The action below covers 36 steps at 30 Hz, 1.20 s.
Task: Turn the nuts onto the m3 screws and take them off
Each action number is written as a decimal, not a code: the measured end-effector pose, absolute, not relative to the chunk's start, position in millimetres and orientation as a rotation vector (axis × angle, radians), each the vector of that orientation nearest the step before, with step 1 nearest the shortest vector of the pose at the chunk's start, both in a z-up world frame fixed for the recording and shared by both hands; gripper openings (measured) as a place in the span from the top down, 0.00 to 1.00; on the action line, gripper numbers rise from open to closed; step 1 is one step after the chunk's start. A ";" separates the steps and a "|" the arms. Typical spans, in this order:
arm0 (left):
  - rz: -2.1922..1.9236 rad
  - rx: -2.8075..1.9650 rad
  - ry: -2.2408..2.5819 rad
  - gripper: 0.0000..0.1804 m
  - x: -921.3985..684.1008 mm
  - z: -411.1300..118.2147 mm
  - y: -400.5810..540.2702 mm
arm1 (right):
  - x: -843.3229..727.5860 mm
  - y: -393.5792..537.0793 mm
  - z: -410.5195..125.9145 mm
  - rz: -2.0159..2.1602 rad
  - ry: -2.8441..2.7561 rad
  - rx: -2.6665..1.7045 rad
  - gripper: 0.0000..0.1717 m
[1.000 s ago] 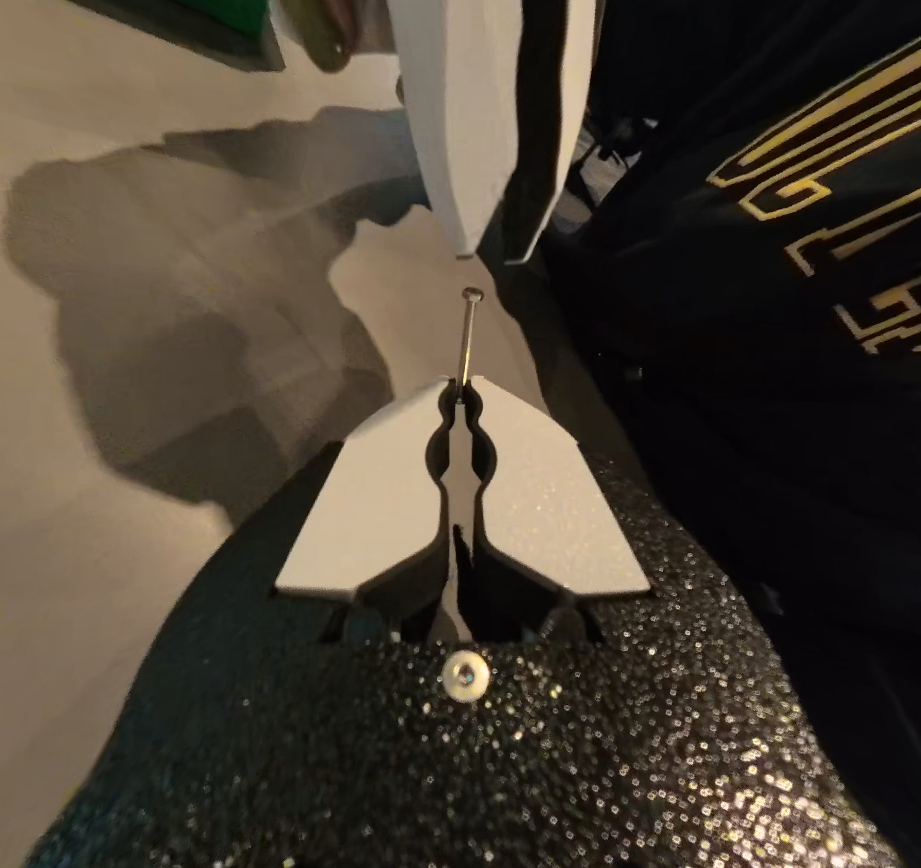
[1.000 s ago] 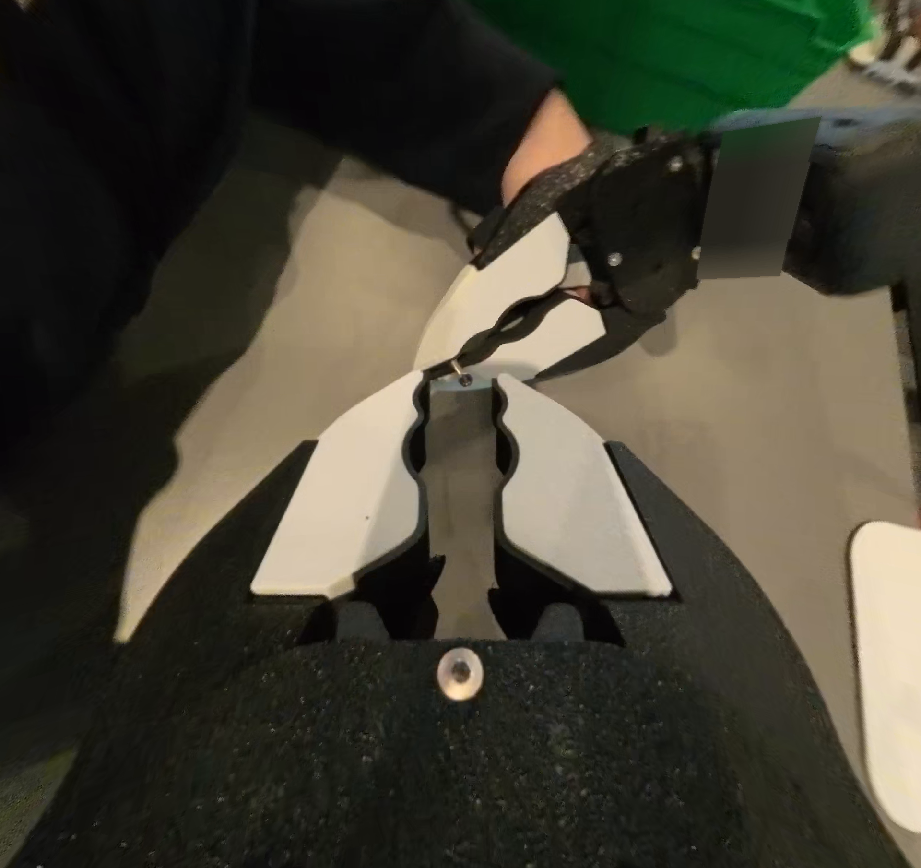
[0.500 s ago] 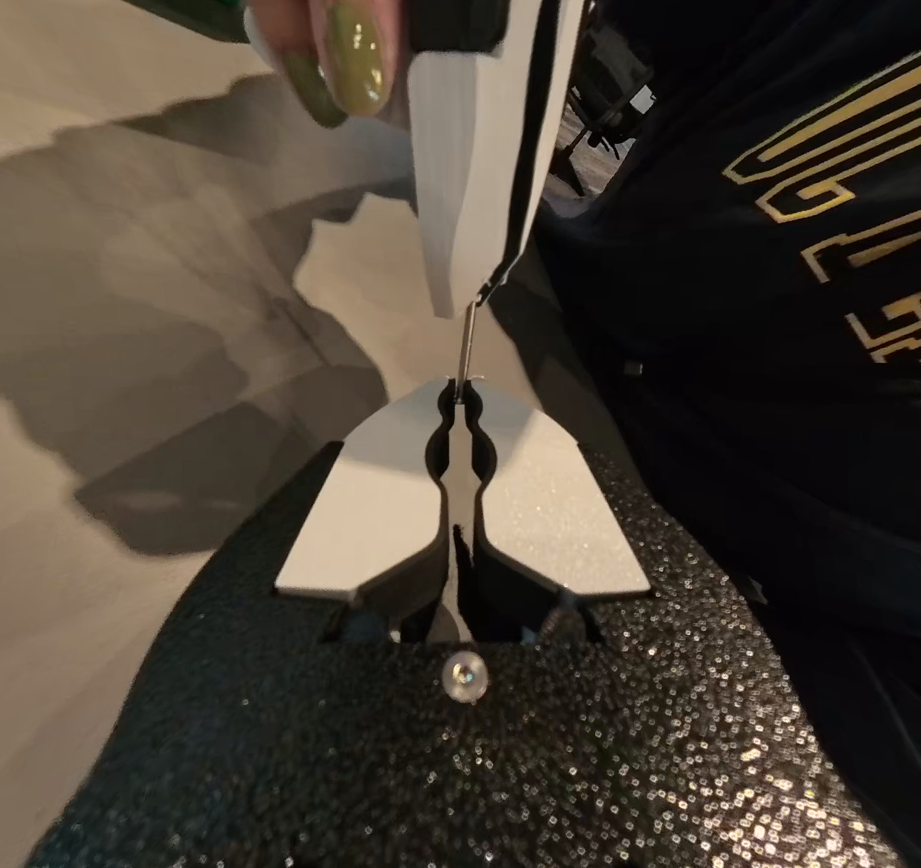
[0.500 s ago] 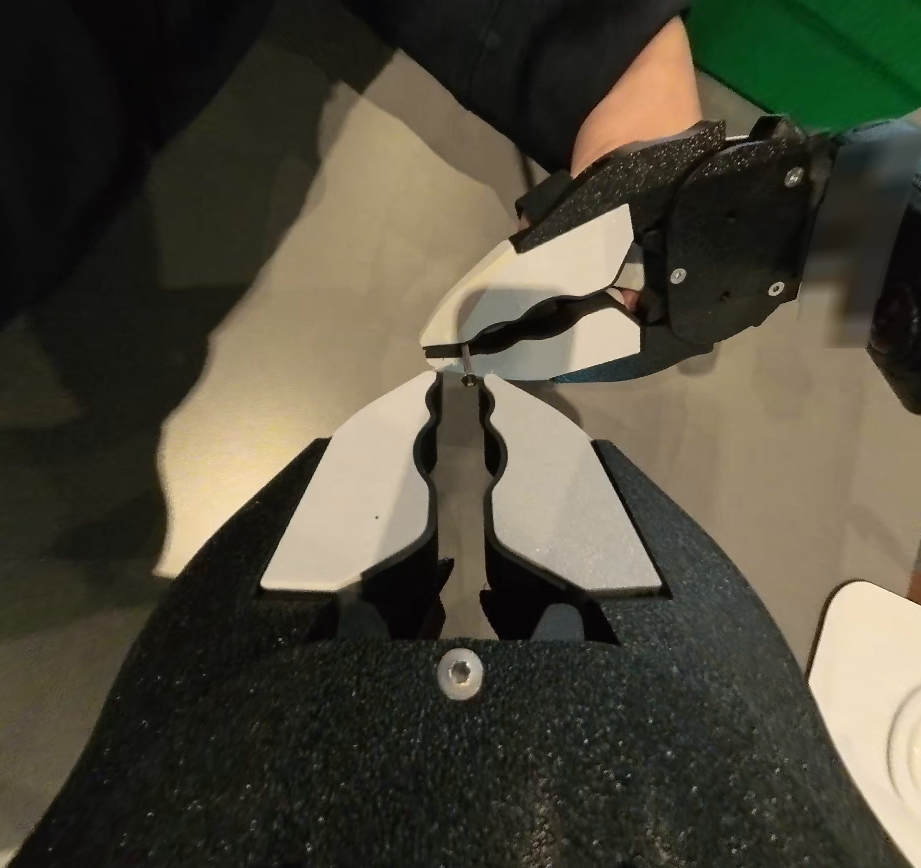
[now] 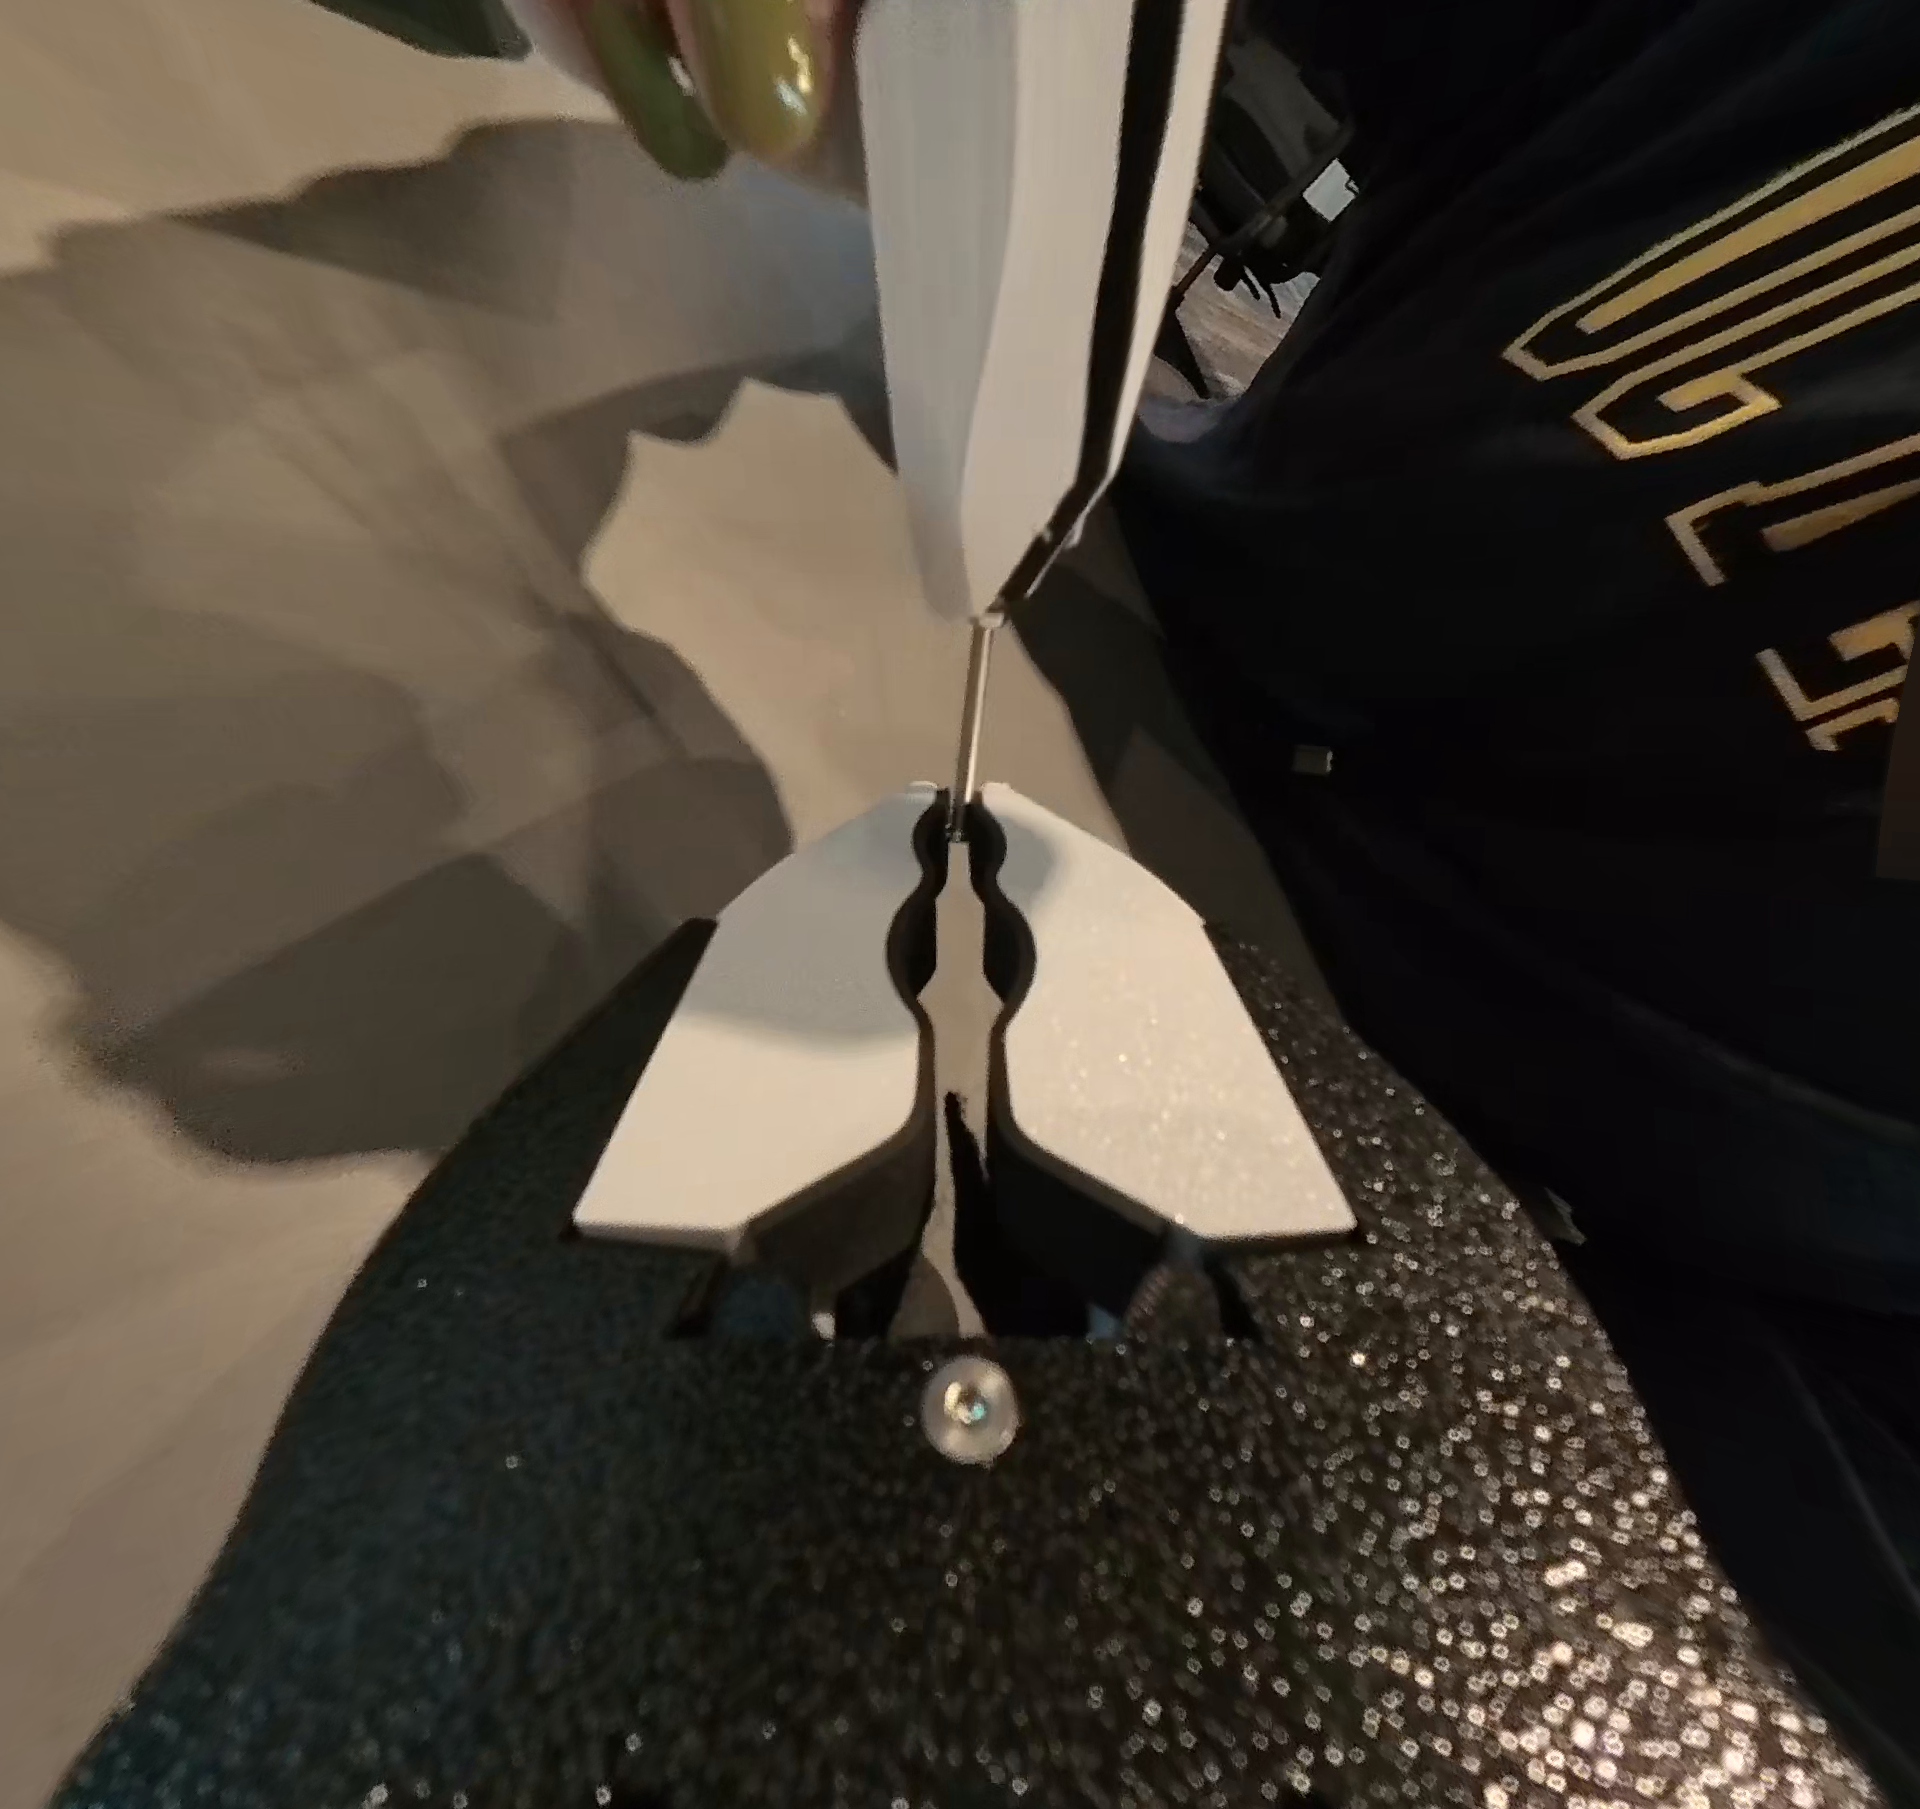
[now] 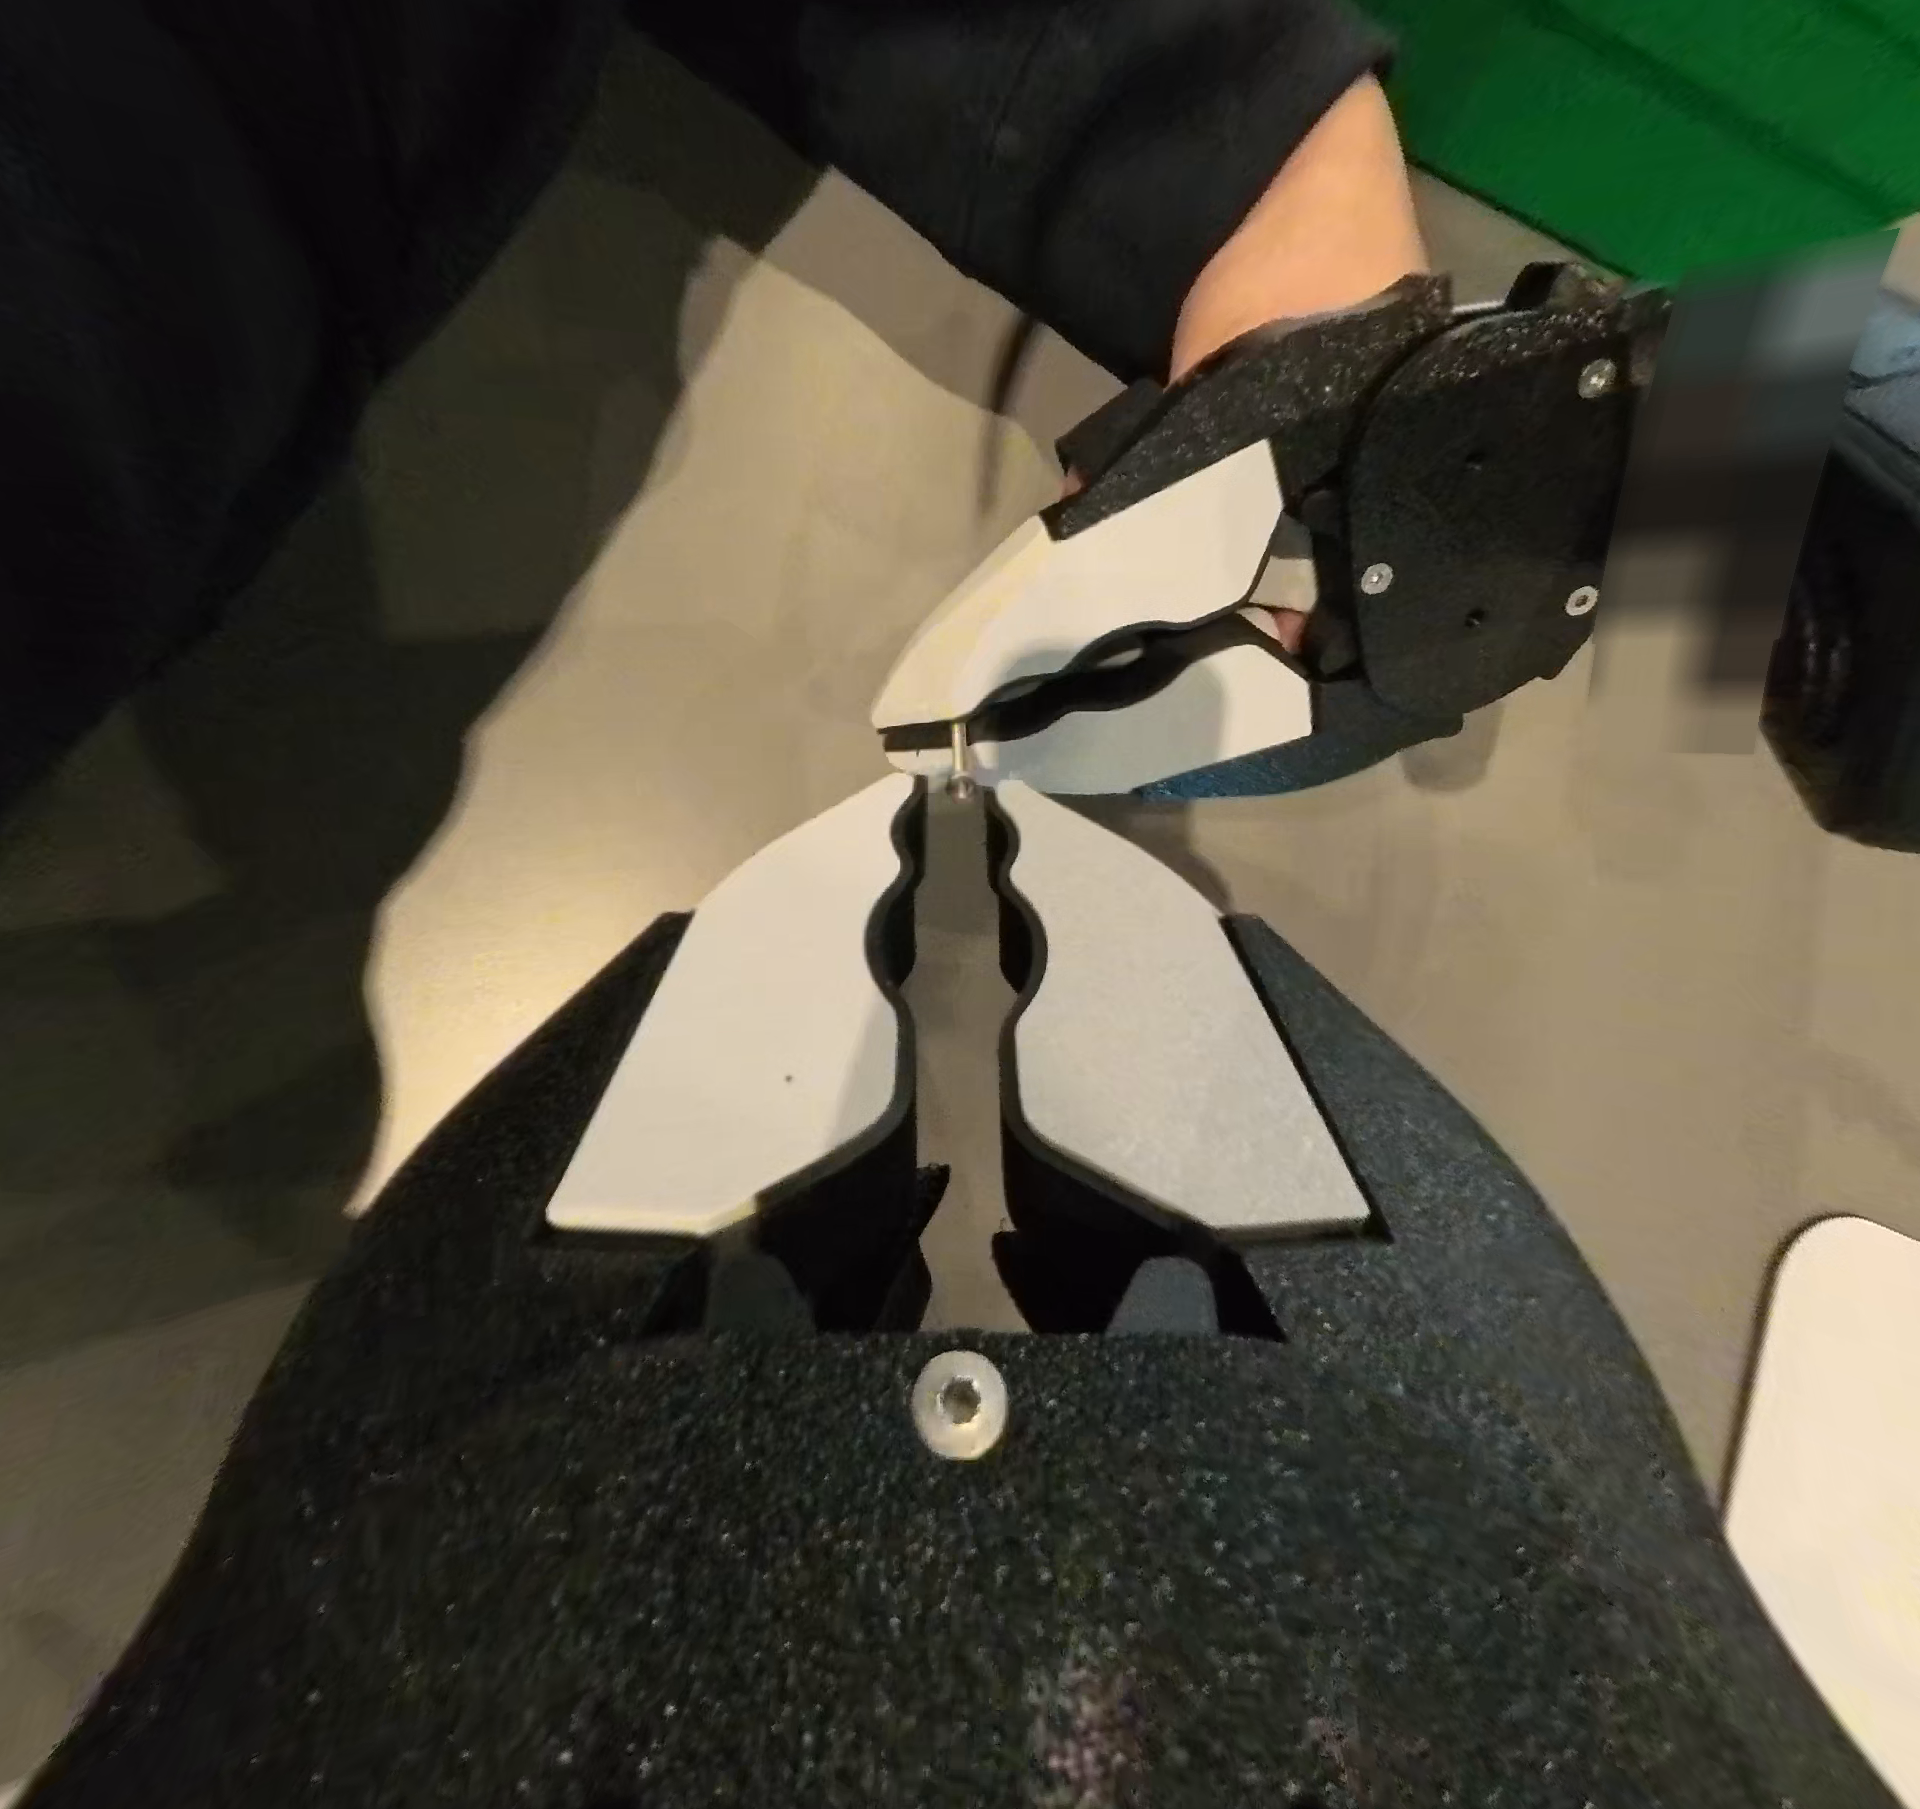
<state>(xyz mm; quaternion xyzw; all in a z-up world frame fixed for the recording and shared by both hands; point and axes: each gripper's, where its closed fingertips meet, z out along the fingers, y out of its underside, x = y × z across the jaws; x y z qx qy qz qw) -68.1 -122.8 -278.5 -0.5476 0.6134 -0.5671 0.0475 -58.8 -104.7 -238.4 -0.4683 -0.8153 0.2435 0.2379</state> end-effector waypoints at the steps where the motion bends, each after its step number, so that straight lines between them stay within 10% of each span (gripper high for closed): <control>1: -1.730 -1.671 1.873 0.98 -68.1 -278.7 -122.8 | -58.5 -104.7 -237.5 0.691 -2.233 -1.298 0.94; 36: -1.690 -1.713 1.886 0.99 -68.2 -283.2 -121.9 | -55.5 -96.0 -251.5 0.642 -1.776 -1.914 0.97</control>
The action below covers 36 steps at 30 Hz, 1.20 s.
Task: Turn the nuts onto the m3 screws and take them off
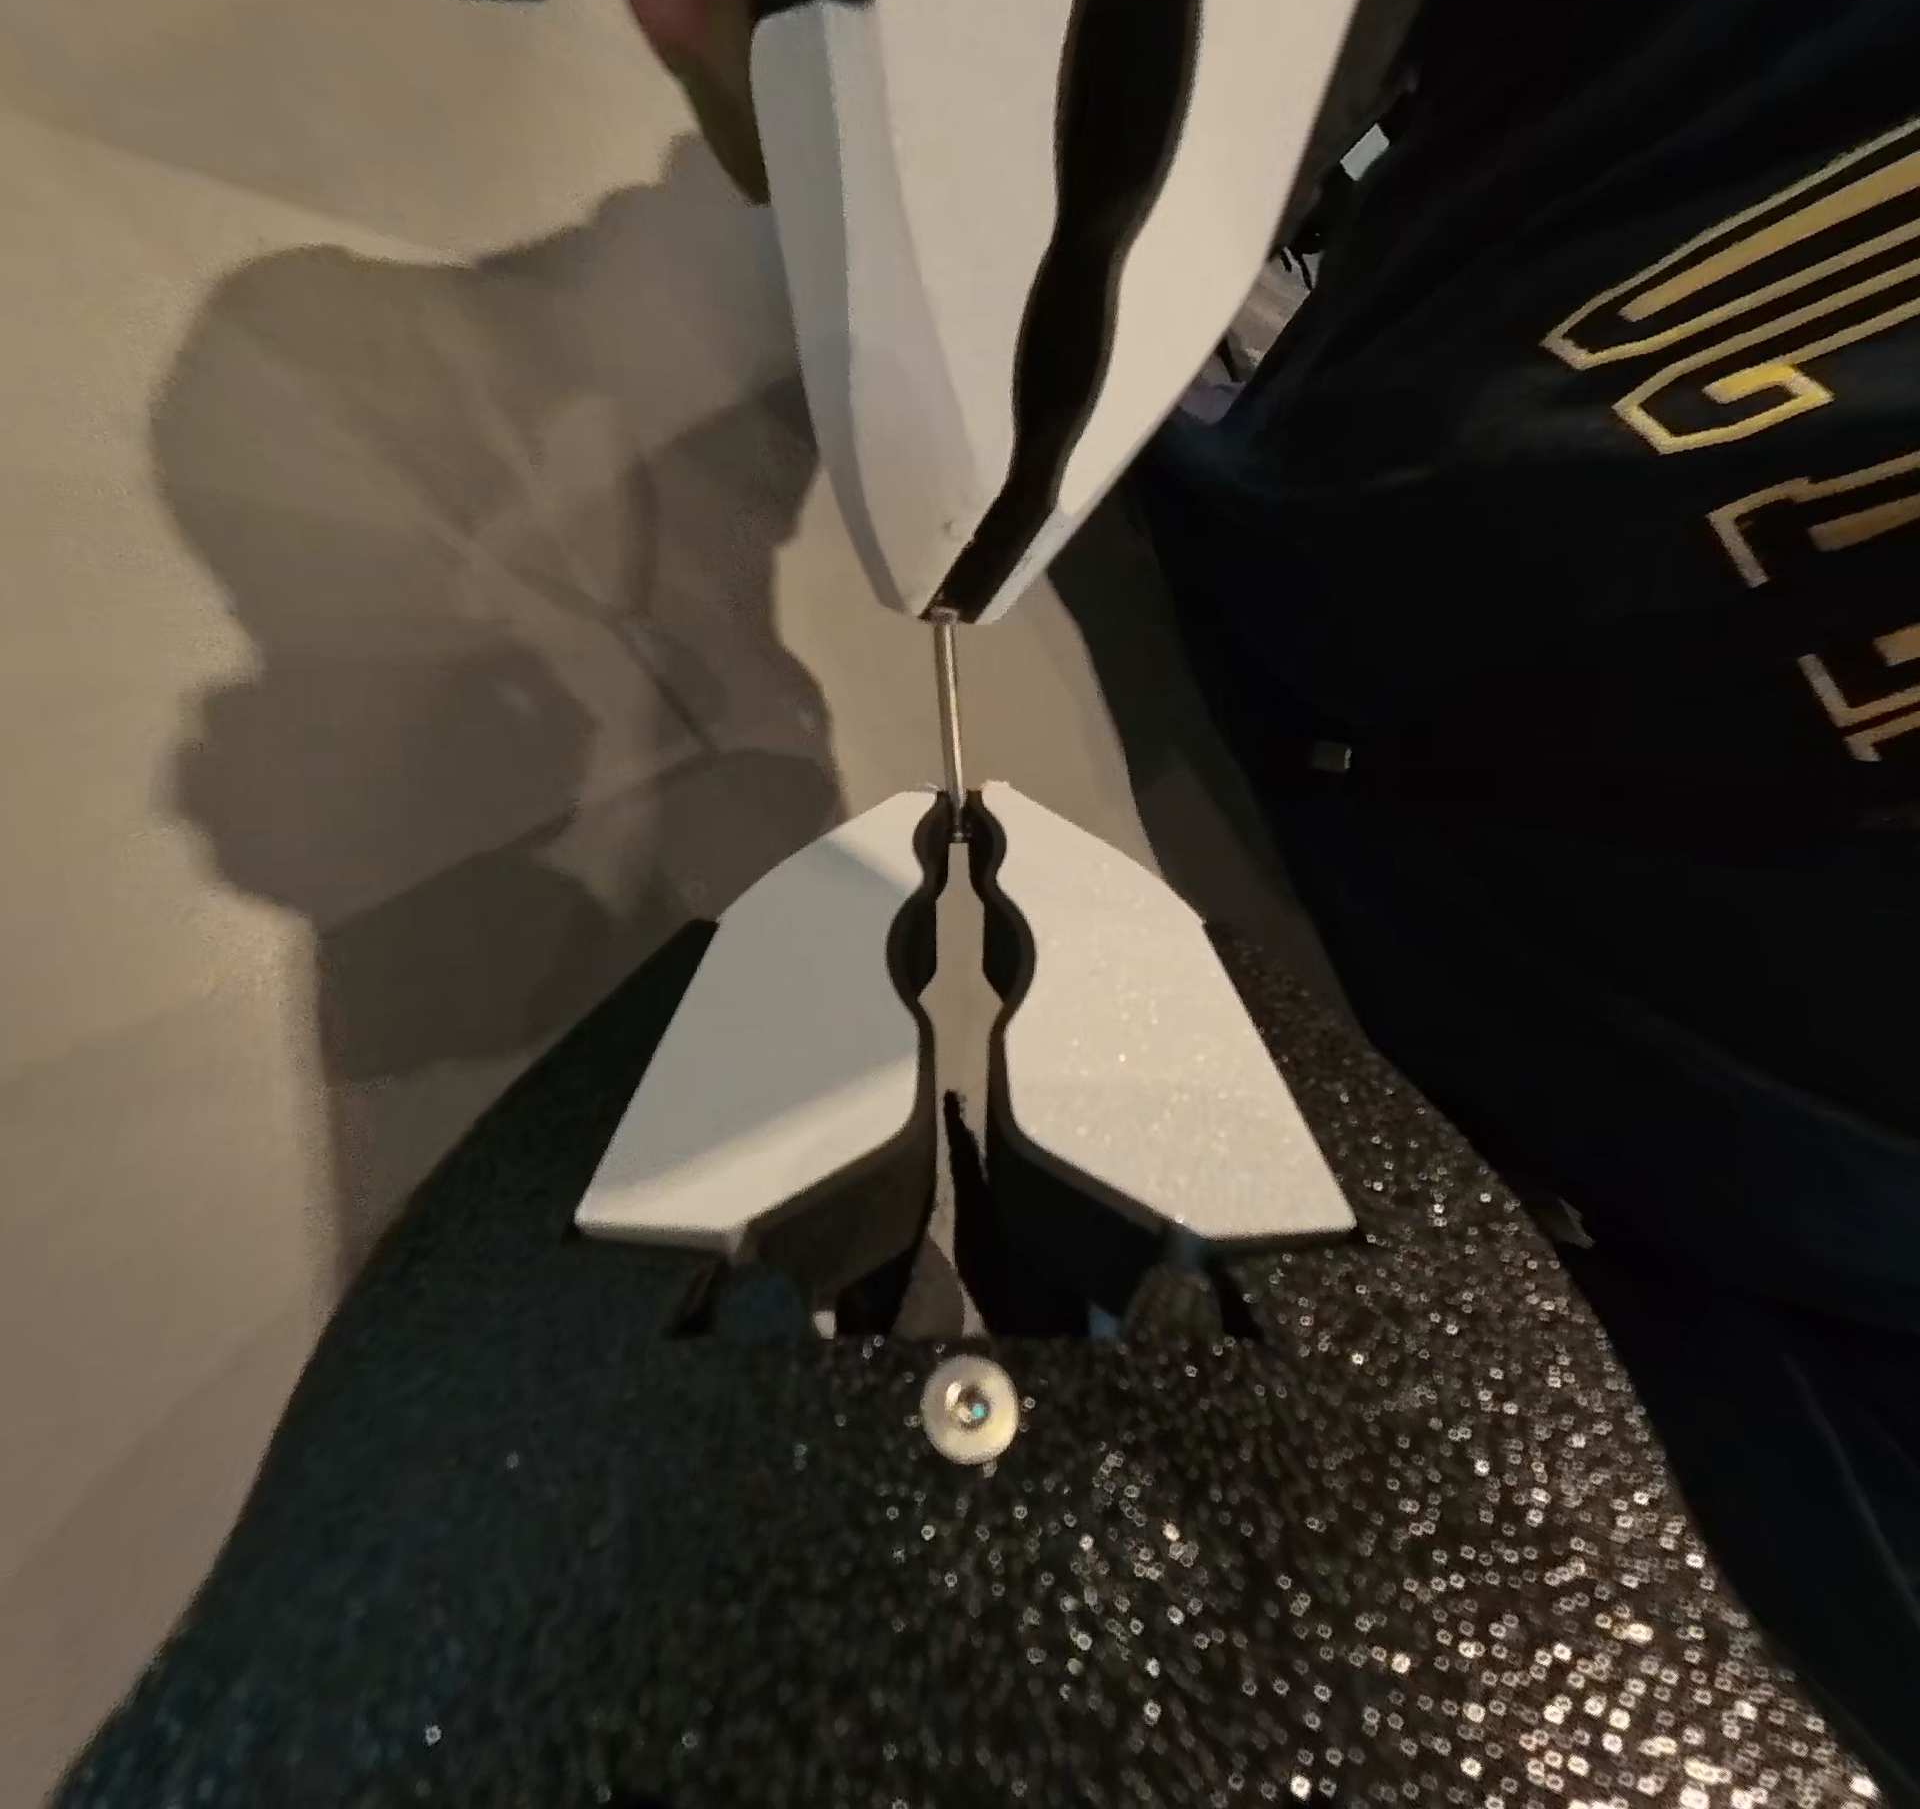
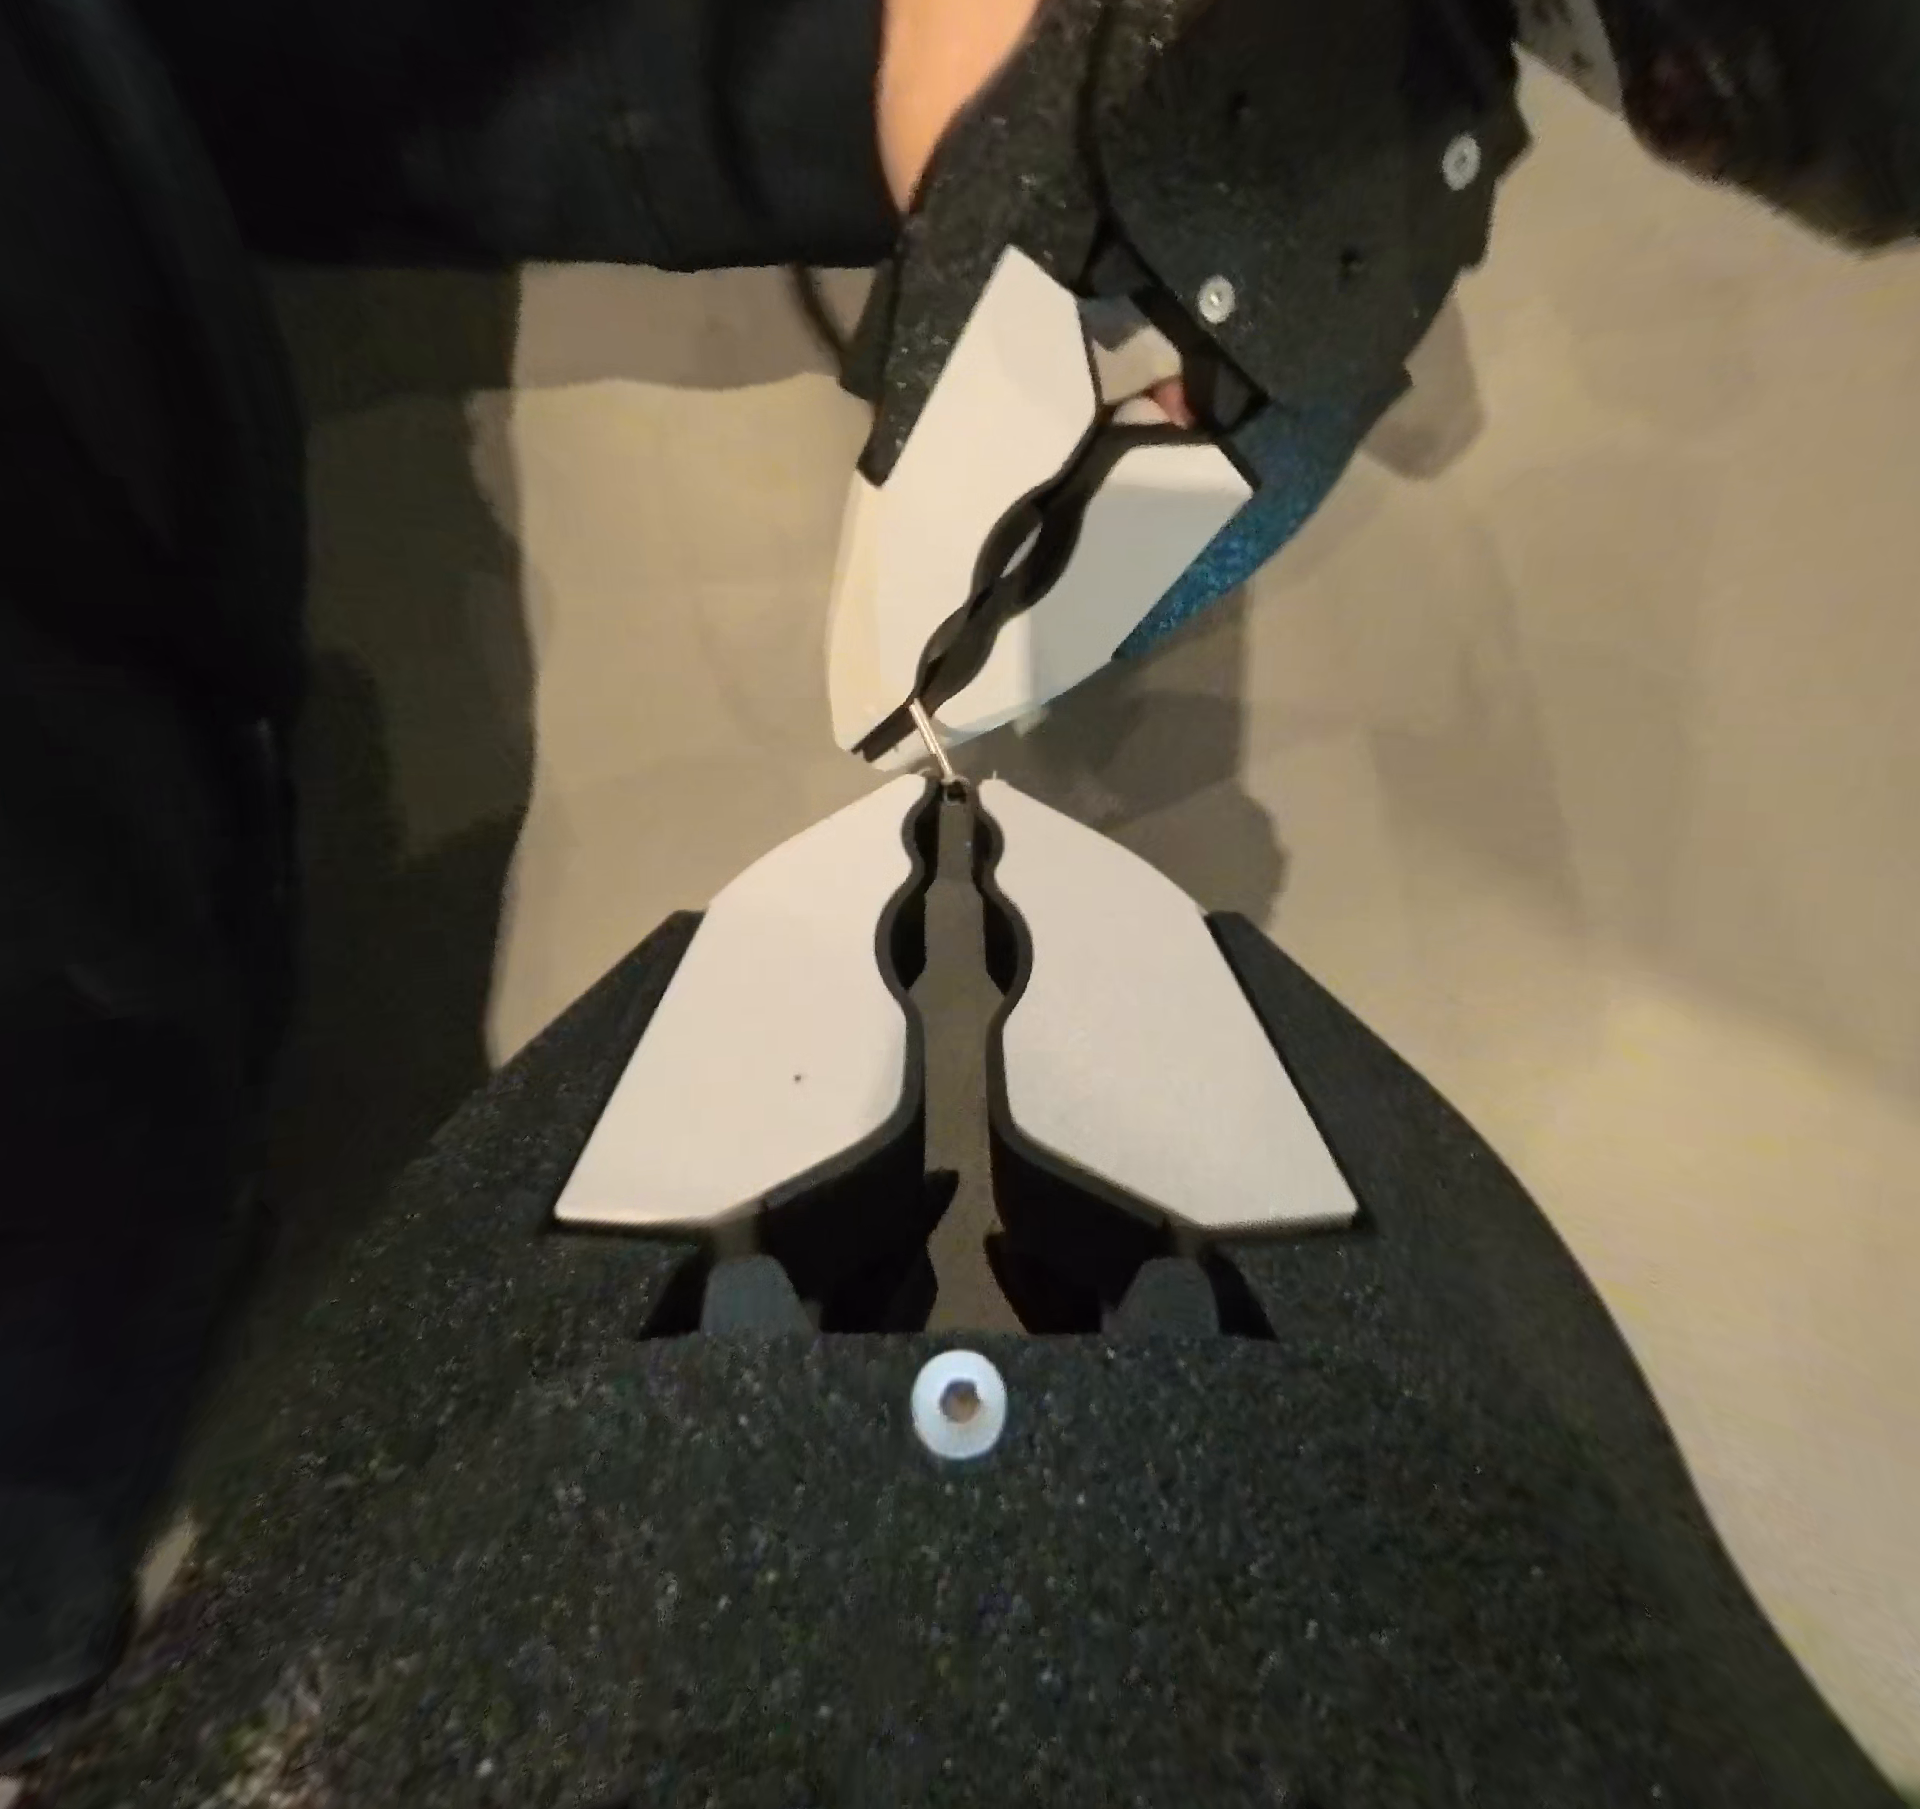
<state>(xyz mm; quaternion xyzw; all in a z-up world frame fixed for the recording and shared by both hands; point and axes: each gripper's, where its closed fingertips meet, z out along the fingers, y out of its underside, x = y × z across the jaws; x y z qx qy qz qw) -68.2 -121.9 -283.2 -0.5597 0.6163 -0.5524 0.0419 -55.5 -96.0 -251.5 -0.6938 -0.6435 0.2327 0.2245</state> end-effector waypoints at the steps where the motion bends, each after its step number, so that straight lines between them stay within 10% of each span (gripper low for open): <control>1: -1.691 -1.714 1.885 0.99 -68.2 -283.2 -121.7 | -55.1 -96.3 -252.0 0.651 -1.724 -1.982 0.97; 9: -1.690 -1.702 1.886 0.99 -68.5 -282.4 -122.1 | -59.9 -102.3 -247.1 1.023 -1.328 -2.309 0.97; 36: -1.723 -1.603 1.968 0.98 -72.6 -279.1 -134.2 | -68.2 -119.9 -252.1 0.749 -2.159 -1.409 0.94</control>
